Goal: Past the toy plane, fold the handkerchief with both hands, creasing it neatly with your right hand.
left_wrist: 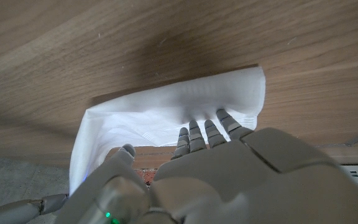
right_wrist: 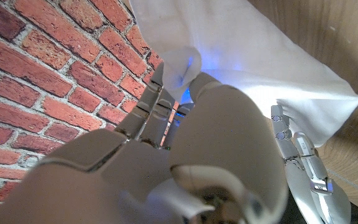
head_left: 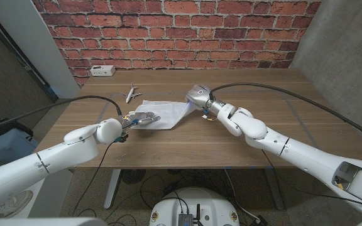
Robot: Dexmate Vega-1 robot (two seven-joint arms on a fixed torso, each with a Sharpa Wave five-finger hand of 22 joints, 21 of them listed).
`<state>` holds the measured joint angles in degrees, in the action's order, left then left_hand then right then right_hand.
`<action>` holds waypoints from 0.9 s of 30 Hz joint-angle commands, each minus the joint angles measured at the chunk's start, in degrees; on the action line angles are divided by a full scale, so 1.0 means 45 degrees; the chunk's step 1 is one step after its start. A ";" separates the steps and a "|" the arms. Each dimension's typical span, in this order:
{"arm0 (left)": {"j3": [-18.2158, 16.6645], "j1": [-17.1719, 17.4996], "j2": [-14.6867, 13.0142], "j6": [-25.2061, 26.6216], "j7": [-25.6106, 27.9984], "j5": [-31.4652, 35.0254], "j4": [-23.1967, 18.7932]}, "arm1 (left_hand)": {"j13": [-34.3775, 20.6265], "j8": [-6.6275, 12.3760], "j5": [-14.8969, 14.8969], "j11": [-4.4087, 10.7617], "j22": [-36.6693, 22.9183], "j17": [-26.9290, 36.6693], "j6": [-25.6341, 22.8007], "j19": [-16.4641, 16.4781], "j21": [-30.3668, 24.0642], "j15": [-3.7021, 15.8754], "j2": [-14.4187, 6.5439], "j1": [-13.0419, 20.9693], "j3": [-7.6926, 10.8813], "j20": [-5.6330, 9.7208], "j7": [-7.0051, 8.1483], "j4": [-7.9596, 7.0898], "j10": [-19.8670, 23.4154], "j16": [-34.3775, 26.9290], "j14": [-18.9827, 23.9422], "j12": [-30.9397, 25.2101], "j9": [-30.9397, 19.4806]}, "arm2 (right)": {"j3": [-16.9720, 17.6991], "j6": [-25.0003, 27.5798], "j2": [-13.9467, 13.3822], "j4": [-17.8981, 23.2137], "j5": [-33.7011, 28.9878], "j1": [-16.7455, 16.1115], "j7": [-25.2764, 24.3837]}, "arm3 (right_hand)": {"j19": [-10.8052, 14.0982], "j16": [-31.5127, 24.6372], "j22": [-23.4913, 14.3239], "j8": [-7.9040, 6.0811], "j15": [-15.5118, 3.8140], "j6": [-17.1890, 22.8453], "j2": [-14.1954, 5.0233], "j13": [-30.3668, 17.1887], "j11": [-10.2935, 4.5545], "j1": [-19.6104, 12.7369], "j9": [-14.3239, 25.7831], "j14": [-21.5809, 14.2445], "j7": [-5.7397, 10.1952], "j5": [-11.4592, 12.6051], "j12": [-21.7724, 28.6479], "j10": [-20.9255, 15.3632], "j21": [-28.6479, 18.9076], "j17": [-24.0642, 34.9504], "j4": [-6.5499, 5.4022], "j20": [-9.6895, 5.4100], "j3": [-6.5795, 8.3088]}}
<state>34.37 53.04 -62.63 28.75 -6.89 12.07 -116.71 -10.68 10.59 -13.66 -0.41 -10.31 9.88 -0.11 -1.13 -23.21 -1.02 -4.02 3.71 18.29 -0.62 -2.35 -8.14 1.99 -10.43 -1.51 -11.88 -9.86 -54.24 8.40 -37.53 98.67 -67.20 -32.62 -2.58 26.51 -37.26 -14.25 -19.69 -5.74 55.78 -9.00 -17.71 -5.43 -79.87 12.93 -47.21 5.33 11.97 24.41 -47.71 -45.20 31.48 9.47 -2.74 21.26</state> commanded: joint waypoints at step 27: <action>0.0148 -0.0224 0.0337 -0.0080 -0.0140 -0.0080 0.0434 | -0.0022 0.0016 -0.0081 -0.0028 -0.0019 0.0004 -0.0008 0.0080 0.0184 0.0011 0.0211 -0.0040 -0.0135 0.0060 -0.0058 0.0113 0.0020 -0.0020 0.0005 -0.0008 -0.0044 | -0.1421 -0.3314 0.1489 -0.2781 -0.0743 0.3267 -0.1489 | -0.0259 0.0335 0.0054 0.0111 -0.1773 0.0246 0.0062 -0.0234 -0.0011 -0.0239 0.0135 -0.0331 -0.0014 0.0043 0.0109 -0.0211 -0.0791 0.0304 -0.0022 -0.1210 -0.0164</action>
<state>34.95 51.93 -61.24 28.10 -7.63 12.05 -114.83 -10.68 10.59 -13.66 -0.41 -10.28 9.89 -0.10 -0.94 -22.33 -1.02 -3.56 3.25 17.82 -0.35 -2.36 -7.66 1.99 -10.43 -1.52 -11.88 -9.87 -58.65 -3.87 -32.45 88.93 -70.14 -21.52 -7.57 25.47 -36.11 -13.98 -19.47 -5.83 56.30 -8.83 -18.50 -5.52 -80.32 13.40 -47.91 5.23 11.97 24.41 -48.21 -48.34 32.55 9.47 -2.55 20.79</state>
